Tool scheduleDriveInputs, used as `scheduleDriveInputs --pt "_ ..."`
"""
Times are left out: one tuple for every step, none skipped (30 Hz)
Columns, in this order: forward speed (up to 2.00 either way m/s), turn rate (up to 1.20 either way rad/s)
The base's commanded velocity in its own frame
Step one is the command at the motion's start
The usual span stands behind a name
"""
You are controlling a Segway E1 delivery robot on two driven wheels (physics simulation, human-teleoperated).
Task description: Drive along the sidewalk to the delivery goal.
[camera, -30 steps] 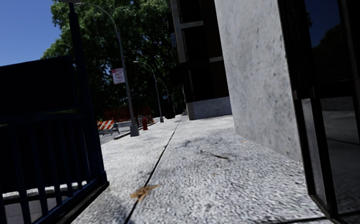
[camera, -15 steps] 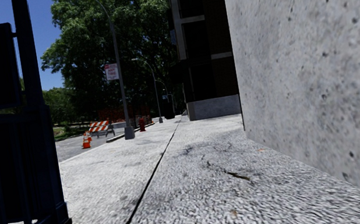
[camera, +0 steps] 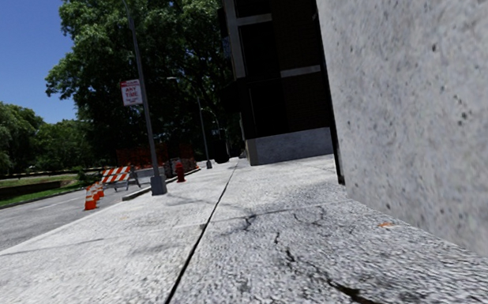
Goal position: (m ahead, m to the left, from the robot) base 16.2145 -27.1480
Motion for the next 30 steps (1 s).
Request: scheduleDriveInputs --pt "2.00 0.00" --pt "2.00 0.00" --pt "2.00 0.00" --pt "2.00 0.00" --pt "2.00 0.00" --pt "2.00 0.00" --pt "2.00 0.00" --pt "2.00 0.00" --pt "2.00 0.00" --pt "2.00 0.00" --pt "2.00 0.00" --pt "2.00 0.00" --pt "2.00 0.00" --pt "2.00 0.00" --pt "2.00 0.00" --pt "2.00 0.00" --pt "2.00 0.00" --pt "2.00 0.00" --pt "2.00 0.00" --pt "2.00 0.00" --pt "2.00 0.00" --pt "2.00 0.00" --pt "2.00 0.00" --pt "2.00 0.00" --pt "2.00 0.00" --pt "2.00 0.00" --pt "2.00 0.00" --pt "2.00 0.00" --pt "2.00 0.00" --pt "2.00 0.00"
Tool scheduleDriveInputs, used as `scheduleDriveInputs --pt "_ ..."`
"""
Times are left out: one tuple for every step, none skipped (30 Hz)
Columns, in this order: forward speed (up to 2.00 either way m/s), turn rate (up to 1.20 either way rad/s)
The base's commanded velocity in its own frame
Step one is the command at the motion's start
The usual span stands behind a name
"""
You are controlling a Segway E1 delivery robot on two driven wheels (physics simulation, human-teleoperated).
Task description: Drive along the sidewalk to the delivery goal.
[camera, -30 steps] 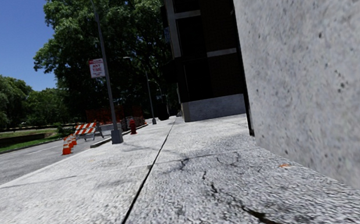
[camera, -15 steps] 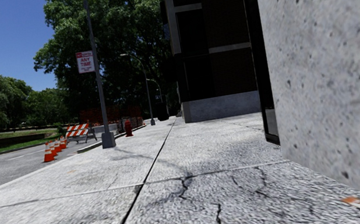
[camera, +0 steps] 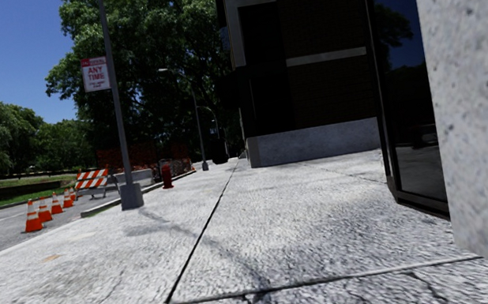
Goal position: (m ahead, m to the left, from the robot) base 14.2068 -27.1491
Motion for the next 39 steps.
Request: scheduleDriveInputs --pt "2.00 0.00" --pt "2.00 0.00" --pt "2.00 0.00" --pt "2.00 0.00" --pt "2.00 0.00" --pt "2.00 0.00" --pt "2.00 0.00" --pt "2.00 0.00" --pt "2.00 0.00" --pt "2.00 0.00" --pt "2.00 0.00" --pt "2.00 0.00" --pt "2.00 0.00" --pt "2.00 0.00" --pt "2.00 0.00" --pt "2.00 0.00" --pt "2.00 0.00" --pt "2.00 0.00" --pt "2.00 0.00" --pt "2.00 0.00" --pt "2.00 0.00" --pt "2.00 0.00" --pt "2.00 0.00" --pt "2.00 0.00" --pt "2.00 0.00" --pt "2.00 0.00" --pt "2.00 0.00" --pt "2.00 0.00" --pt "2.00 0.00" --pt "2.00 0.00" --pt "2.00 0.00" --pt "2.00 0.00" --pt "2.00 0.00" --pt "2.00 0.00" --pt "2.00 0.00" --pt "2.00 0.00" --pt "2.00 0.00" --pt "2.00 0.00" --pt "2.00 0.00"
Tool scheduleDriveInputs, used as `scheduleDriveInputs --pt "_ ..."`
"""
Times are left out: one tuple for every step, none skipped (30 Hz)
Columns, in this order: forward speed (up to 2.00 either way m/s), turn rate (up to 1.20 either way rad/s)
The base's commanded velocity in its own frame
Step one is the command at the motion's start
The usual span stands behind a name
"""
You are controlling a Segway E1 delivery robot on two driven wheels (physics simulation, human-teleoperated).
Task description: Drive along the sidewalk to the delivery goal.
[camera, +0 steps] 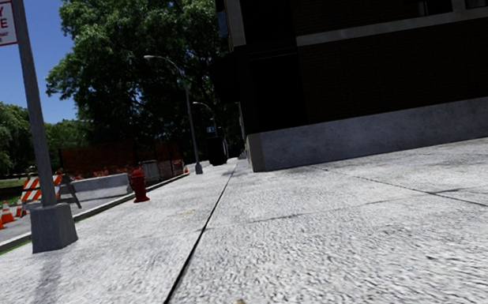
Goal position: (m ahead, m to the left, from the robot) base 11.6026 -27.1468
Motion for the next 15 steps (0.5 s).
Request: scheduleDriveInputs --pt "2.00 0.00" --pt "2.00 0.00" --pt "2.00 0.00" --pt "2.00 0.00" --pt "2.00 0.00" --pt "2.00 0.00" --pt "2.00 0.00" --pt "2.00 0.00" --pt "2.00 0.00" --pt "2.00 0.00" --pt "2.00 0.00" --pt "2.00 0.00" --pt "2.00 0.00" --pt "2.00 0.00" --pt "2.00 0.00"
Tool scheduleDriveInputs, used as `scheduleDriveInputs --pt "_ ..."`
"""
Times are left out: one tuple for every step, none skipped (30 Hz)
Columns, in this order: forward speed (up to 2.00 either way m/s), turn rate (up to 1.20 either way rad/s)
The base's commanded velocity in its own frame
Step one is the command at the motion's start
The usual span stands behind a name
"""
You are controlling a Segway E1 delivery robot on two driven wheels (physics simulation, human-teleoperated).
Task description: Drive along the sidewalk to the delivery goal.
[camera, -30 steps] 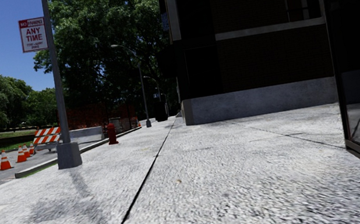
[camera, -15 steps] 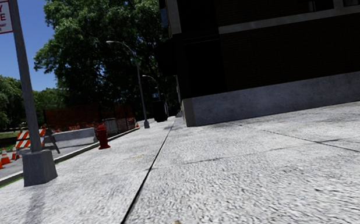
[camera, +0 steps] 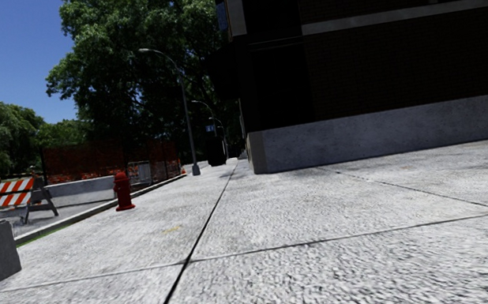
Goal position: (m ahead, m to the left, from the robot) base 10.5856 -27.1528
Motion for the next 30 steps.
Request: scheduleDriveInputs --pt "2.00 -0.05" --pt "2.00 -0.22" --pt "2.00 -0.46" --pt "2.00 -0.70" --pt "2.00 -0.88" --pt "2.00 -0.88" --pt "2.00 -0.96" --pt "2.00 -0.99" --pt "2.00 -1.01" --pt "2.00 -1.02" --pt "2.00 -1.02" --pt "2.00 -1.02" --pt "2.00 -1.02" --pt "2.00 -1.02" --pt "2.00 -1.02" --pt "2.00 -1.02" --pt "2.00 -1.02" --pt "2.00 -1.02" --pt "2.00 -1.02" --pt "2.00 -1.02" --pt "2.00 -1.02" --pt "2.00 -1.02" --pt "2.00 -1.02" --pt "2.00 -1.02" --pt "2.00 -1.02" --pt "2.00 -1.02" --pt "2.00 -1.02" --pt "2.00 -1.02" --pt "2.00 -1.02" --pt "2.00 -1.01"
